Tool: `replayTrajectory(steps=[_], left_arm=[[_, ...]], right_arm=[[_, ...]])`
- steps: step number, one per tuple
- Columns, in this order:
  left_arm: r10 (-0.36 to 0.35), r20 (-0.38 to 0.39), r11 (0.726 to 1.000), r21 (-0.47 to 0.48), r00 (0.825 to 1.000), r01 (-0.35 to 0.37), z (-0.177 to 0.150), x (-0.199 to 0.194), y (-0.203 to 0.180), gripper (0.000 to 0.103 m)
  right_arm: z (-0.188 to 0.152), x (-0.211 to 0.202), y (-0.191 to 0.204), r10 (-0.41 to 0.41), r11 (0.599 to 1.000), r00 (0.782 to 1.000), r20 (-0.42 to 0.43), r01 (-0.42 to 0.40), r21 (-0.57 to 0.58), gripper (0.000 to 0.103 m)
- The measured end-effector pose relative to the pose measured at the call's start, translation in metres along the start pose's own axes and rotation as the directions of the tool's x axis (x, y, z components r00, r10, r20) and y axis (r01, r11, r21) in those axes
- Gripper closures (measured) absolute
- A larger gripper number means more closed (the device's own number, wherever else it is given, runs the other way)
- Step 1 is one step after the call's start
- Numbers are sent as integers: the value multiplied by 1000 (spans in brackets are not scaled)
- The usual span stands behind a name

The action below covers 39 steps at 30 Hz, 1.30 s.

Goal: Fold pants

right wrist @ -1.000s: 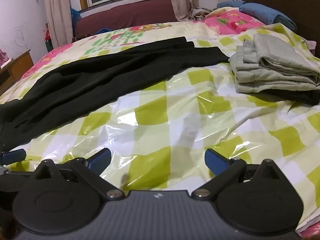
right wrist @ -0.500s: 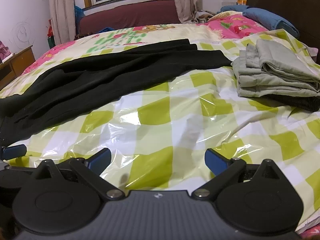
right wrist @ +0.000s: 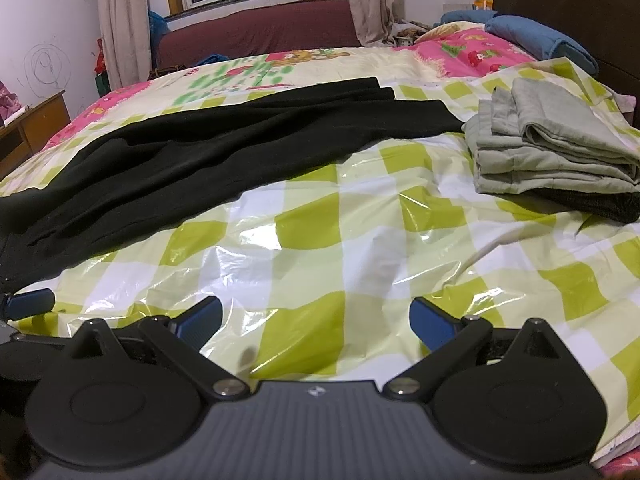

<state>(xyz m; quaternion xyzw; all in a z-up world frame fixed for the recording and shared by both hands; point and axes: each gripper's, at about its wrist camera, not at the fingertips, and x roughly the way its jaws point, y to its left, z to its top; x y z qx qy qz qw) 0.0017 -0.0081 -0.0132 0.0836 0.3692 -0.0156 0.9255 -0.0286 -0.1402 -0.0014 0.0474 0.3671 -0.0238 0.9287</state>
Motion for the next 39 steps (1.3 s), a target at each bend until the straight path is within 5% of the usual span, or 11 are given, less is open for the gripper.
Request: replayTrajectory(steps=[39], left_arm=[[-27, 5, 999, 25, 1000, 26, -2, -2, -3, 0]], right_arm=[[-1, 0, 4, -7, 1000, 1000, 0, 7, -23, 4]])
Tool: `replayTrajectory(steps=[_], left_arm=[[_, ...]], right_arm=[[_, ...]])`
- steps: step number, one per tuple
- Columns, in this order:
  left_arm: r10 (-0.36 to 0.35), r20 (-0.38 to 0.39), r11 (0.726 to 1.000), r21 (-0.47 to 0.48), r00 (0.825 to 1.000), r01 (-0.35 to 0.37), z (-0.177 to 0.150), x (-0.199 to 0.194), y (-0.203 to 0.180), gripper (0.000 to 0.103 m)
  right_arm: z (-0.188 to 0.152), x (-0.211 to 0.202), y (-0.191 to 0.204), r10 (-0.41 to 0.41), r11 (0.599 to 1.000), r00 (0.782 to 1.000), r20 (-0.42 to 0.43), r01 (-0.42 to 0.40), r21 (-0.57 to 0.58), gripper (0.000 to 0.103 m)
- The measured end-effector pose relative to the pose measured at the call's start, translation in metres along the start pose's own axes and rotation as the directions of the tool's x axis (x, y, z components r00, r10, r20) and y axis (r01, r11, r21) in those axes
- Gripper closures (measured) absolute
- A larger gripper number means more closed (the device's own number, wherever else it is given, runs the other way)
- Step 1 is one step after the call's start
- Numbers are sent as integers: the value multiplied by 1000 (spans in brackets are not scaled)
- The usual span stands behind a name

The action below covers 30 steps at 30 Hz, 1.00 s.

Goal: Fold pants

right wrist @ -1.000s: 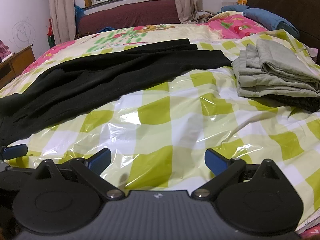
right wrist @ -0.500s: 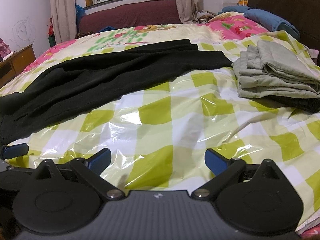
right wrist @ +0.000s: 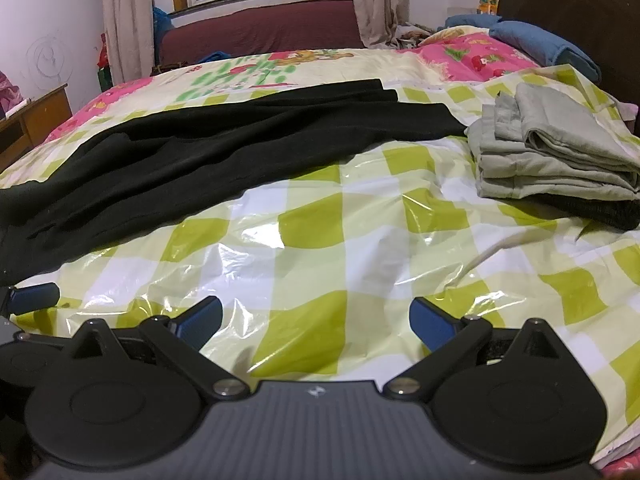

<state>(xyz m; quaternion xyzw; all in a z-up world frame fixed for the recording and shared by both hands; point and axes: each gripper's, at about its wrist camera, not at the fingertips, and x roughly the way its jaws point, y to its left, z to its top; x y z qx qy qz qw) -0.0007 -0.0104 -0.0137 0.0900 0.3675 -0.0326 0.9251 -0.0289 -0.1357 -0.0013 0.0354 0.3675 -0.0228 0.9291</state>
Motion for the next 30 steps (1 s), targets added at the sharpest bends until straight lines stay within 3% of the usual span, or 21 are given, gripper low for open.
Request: replayTrajectory(steps=[30], left_arm=[[-9, 2, 1000, 3, 1000, 9, 0, 0, -3, 0]], right_arm=[[0, 1, 3, -3, 1000, 1000, -6, 3, -13, 4]])
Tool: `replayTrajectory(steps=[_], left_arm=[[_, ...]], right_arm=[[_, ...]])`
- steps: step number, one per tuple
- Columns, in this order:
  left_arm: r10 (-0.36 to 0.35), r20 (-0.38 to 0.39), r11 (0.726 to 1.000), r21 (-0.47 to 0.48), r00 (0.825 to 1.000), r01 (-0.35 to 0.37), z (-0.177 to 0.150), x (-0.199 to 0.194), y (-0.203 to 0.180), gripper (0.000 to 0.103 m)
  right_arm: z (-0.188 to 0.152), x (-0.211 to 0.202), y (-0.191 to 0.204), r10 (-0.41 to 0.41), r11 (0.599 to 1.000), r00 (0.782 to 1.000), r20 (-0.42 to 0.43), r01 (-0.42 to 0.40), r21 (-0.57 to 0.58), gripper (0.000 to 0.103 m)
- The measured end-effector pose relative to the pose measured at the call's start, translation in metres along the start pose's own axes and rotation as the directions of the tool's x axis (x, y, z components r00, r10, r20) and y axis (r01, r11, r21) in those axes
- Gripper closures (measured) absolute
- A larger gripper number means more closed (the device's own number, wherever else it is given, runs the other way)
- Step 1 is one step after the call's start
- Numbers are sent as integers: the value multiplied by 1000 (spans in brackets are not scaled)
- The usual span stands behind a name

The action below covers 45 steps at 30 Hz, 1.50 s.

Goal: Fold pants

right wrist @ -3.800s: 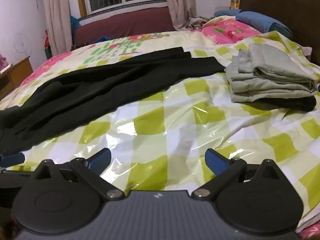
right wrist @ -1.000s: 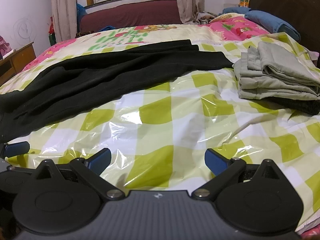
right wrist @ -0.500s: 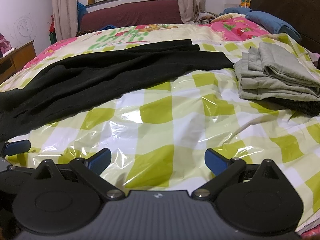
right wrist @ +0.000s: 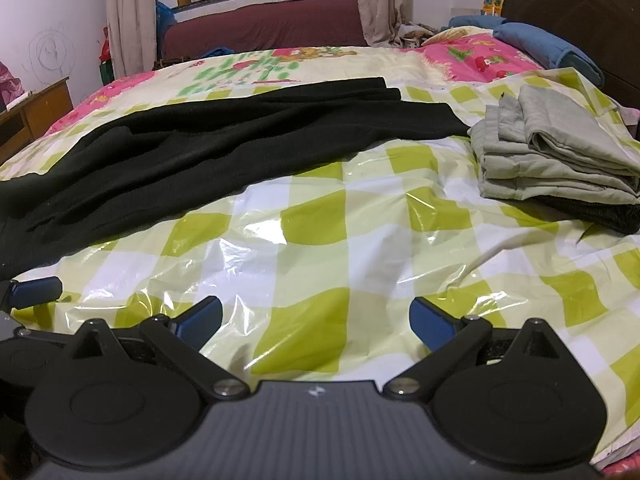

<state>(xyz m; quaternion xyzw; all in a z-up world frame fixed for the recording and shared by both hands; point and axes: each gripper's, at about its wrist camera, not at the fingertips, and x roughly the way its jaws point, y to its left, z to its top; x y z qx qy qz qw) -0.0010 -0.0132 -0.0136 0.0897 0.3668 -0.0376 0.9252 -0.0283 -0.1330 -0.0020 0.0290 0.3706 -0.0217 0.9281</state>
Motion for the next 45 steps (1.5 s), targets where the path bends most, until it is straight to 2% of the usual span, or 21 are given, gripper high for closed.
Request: replayTrajectory(steps=[8, 11, 15, 19, 22, 26, 27, 29, 32, 33, 35, 36, 37, 38, 39, 40, 41, 42, 43, 45], left_arm=[[-4, -5, 1000, 0, 1000, 4, 2, 0, 1, 0], [25, -2, 1000, 4, 1000, -25, 8, -3, 9, 0], [97, 71, 995, 31, 993, -100, 13, -13, 36, 0], [157, 59, 988, -8, 986, -157, 11, -13, 85, 0], [204, 26, 978, -45, 979, -203, 1, -10, 127, 0], [258, -25, 966, -18, 966, -258, -16, 4, 171, 0], [259, -42, 966, -5, 965, -260, -20, 7, 178, 0], [220, -55, 975, 10, 974, -220, -30, 12, 191, 1], [186, -27, 982, 33, 982, -186, -39, 13, 202, 1], [188, -23, 981, 43, 982, -187, -40, 15, 205, 1], [188, -16, 981, 60, 982, -187, -39, 18, 210, 2], [177, -11, 982, 62, 984, -176, -38, 21, 214, 4], [162, -10, 985, 55, 987, -161, -36, 27, 221, 12], [142, -12, 989, 47, 990, -141, -35, 30, 224, 24], [115, -14, 993, 35, 993, -115, -34, 31, 227, 32], [90, -11, 996, 13, 996, -90, -32, 31, 231, 43], [88, -8, 996, 0, 996, -88, -30, 31, 235, 51], [94, -5, 996, -7, 996, -94, -28, 31, 238, 55], [102, -4, 995, -14, 995, -102, -27, 30, 242, 65], [111, -10, 993, -38, 994, -111, -27, 29, 255, 70]], right_arm=[[2, -1, 1, 4, 1000, 1000, -4, -4, -6, 4], [8, -4, 5, 36, 999, 999, 6, -36, -30, 4], [24, 1, 25, 91, 991, 996, 18, -89, -102, 5], [43, 13, 60, 173, 960, 984, 38, -160, -229, 7], [49, 26, 94, 239, 901, 971, 25, -212, -379, 13], [50, 41, 136, 331, 796, 943, -20, -290, -532, 16], [50, 45, 146, 351, 768, 936, -30, -306, -563, 16], [46, 53, 168, 377, 696, 925, -54, -321, -642, 16], [36, 61, 197, 408, 588, 909, -84, -332, -738, 19], [33, 65, 206, 411, 561, 907, -95, -334, -757, 20], [30, 72, 220, 413, 539, 905, -106, -336, -773, 23], [31, 78, 226, 413, 536, 904, -110, -339, -774, 27], [32, 81, 231, 416, 536, 902, -114, -344, -771, 29], [32, 83, 235, 421, 537, 898, -126, -359, -764, 39], [32, 85, 239, 427, 536, 892, -149, -382, -753, 58], [32, 87, 240, 435, 532, 882, -182, -415, -738, 69], [33, 87, 244, 438, 529, 873, -213, -442, -725, 81], [32, 87, 246, 433, 529, 874, -222, -446, -722, 83], [29, 84, 251, 420, 525, 882, -214, -429, -735, 86], [24, 78, 261, 407, 511, 887, -217, -418, -751, 91]])
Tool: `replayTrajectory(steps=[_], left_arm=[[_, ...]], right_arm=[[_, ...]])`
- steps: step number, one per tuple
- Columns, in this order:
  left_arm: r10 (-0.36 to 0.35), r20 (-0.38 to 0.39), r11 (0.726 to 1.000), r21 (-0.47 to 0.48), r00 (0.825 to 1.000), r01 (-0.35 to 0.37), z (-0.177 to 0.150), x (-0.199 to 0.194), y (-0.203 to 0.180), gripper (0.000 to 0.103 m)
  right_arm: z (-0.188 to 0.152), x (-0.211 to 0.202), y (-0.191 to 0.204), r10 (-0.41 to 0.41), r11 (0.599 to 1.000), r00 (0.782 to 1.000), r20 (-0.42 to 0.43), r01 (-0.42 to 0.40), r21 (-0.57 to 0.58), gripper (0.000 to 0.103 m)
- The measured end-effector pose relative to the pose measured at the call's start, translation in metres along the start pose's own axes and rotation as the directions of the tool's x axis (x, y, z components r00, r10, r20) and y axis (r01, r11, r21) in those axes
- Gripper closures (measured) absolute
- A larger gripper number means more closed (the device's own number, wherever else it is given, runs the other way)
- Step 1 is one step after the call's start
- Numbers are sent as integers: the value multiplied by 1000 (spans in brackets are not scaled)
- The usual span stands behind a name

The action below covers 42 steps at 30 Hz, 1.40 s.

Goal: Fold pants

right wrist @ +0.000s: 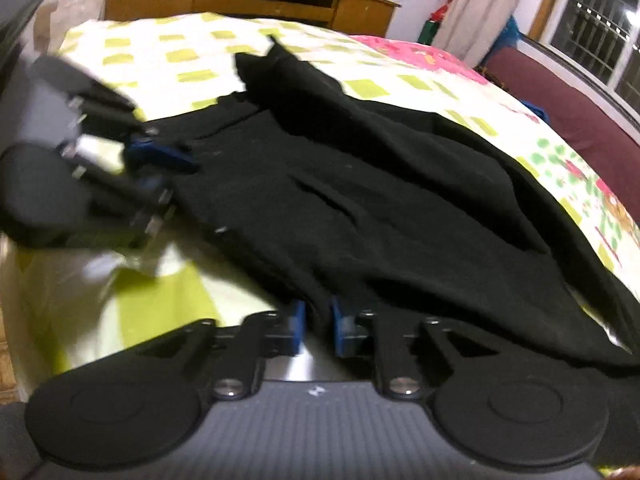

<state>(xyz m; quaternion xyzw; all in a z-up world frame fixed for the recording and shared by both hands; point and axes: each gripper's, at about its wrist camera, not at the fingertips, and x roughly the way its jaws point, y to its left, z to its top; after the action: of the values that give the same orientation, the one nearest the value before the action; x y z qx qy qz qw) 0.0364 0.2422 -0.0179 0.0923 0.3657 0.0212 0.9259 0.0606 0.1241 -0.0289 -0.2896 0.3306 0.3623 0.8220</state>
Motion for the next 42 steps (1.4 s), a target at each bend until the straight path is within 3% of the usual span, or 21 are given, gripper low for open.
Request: replayTrajectory(steps=[4, 8, 10, 12, 13, 17, 20, 22, 23, 24, 26, 29, 31, 34, 37, 39, 40, 41, 42], left_arm=[[70, -21, 998, -5, 997, -70, -7, -4, 31, 73], [175, -70, 984, -12, 982, -177, -18, 0, 69, 73], [198, -86, 979, -31, 976, -201, -19, 0, 80, 72], [197, -92, 978, -53, 976, -203, -19, -6, 84, 72], [199, -90, 978, -52, 976, -204, -19, -10, 81, 71], [205, -81, 977, -47, 975, -209, -22, -26, 63, 70], [194, -49, 979, -61, 980, -197, -20, -37, 54, 70], [182, -22, 980, -82, 983, -184, -15, -47, 45, 70], [182, -6, 979, -94, 983, -182, -13, -51, 38, 70], [177, 10, 979, -107, 984, -175, -8, -52, 31, 70], [138, 56, 986, -102, 989, -131, 3, -51, 14, 68], [89, 109, 995, -42, 990, -85, 24, -45, -20, 62], [47, 125, 999, -12, 991, -46, 37, -37, -41, 58], [-25, 118, 999, 30, 993, 21, 53, -19, -73, 58], [-85, 116, 995, 69, 990, 77, 65, -4, -107, 58], [-122, 114, 989, 95, 986, 111, 72, 2, -129, 57], [-135, 113, 987, 108, 984, 123, 74, 5, -136, 56], [-145, 111, 984, 124, 983, 131, 76, 9, -142, 56], [-153, 110, 981, 140, 982, 137, 77, 12, -148, 56]], right_arm=[[16, -1, 22, 67, 996, 998, -14, -66, 64, 91], [42, 8, 57, 175, 977, 985, -9, -172, 128, 91], [57, 17, 76, 213, 965, 977, -14, -208, 160, 87], [67, 20, 90, 234, 956, 972, -3, -230, 185, 74], [70, 18, 93, 243, 952, 970, 2, -238, 191, 72], [53, -14, 55, 262, 915, 962, 71, -271, 300, 73], [12, -44, -7, 154, 871, 985, 79, -173, 461, 70], [-31, -63, -62, 7, 804, 1000, 20, -18, 594, 69], [-54, -73, -86, -71, 764, 997, -25, 70, 641, 69], [-73, -80, -108, -139, 721, 987, -76, 153, 675, 68], [-124, -95, -156, -246, 570, 949, -195, 305, 763, 66], [-183, -113, -208, -299, 343, 916, -269, 366, 865, 66], [-207, -121, -231, -333, 244, 902, -276, 365, 899, 66], [-232, -126, -257, -356, 165, 906, -229, 302, 939, 63], [-251, -124, -278, -375, 59, 909, -182, 219, 974, 62], [-256, -119, -288, -397, 33, 902, -166, 195, 980, 62], [-254, -114, -291, -404, 40, 901, -160, 192, 981, 62], [-252, -111, -295, -410, 49, 899, -154, 190, 980, 69], [-251, -109, -299, -413, 48, 898, -152, 188, 981, 88]])
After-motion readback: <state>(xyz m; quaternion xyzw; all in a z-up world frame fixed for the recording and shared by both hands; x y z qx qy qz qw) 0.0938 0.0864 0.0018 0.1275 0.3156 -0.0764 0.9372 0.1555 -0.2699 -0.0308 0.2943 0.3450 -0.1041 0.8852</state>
